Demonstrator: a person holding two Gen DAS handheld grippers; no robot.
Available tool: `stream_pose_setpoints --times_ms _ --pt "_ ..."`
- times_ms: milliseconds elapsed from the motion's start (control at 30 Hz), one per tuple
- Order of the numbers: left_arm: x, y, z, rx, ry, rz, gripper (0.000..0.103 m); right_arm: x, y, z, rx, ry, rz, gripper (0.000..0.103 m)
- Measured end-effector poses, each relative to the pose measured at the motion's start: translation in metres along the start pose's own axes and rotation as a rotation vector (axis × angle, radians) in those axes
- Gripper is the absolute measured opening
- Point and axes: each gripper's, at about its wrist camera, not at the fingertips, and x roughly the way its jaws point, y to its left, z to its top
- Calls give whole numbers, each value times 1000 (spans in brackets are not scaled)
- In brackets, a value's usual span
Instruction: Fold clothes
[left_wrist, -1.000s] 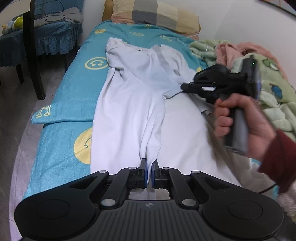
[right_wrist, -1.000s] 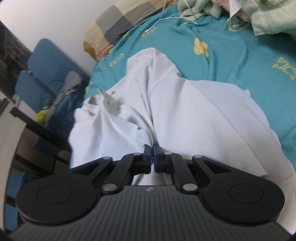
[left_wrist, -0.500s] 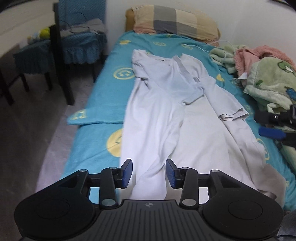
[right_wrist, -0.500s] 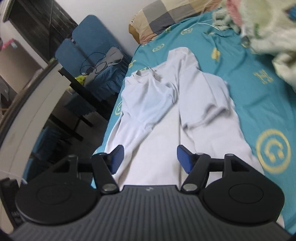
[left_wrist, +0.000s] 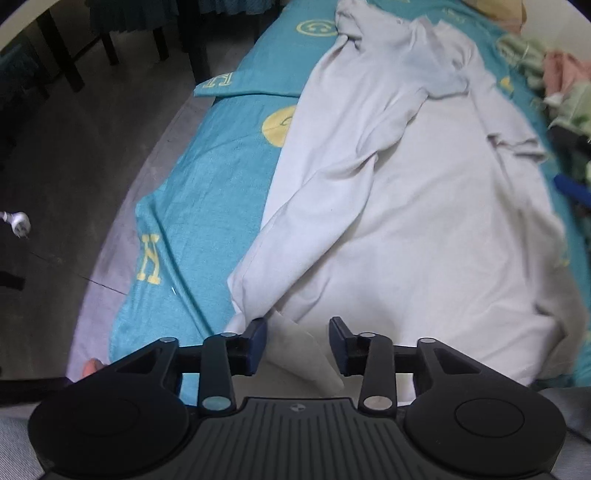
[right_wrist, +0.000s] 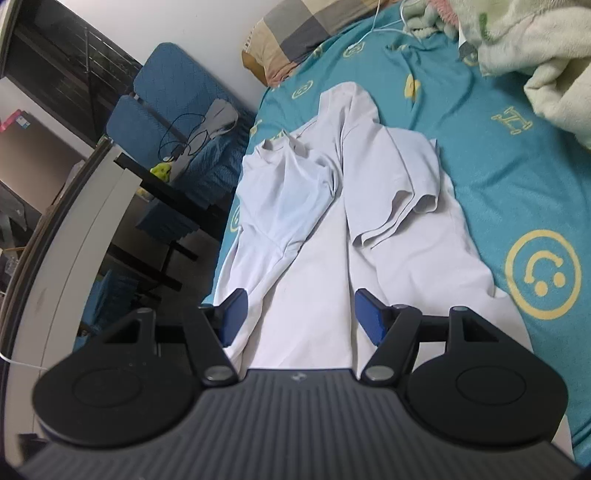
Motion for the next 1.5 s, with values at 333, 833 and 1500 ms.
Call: stream_pose_setpoints --times_ms 333,833,1500 --pt "-19 -10 -4 57 50 96 41 -3 -18 7 96 8 24 67" --pt "-26 -45 -22 265 21 29 4 -2 -22 3 127 32 34 67" --pt "-30 -75 -75 627 84 -181 23 -1 -28 5 134 35 11 67"
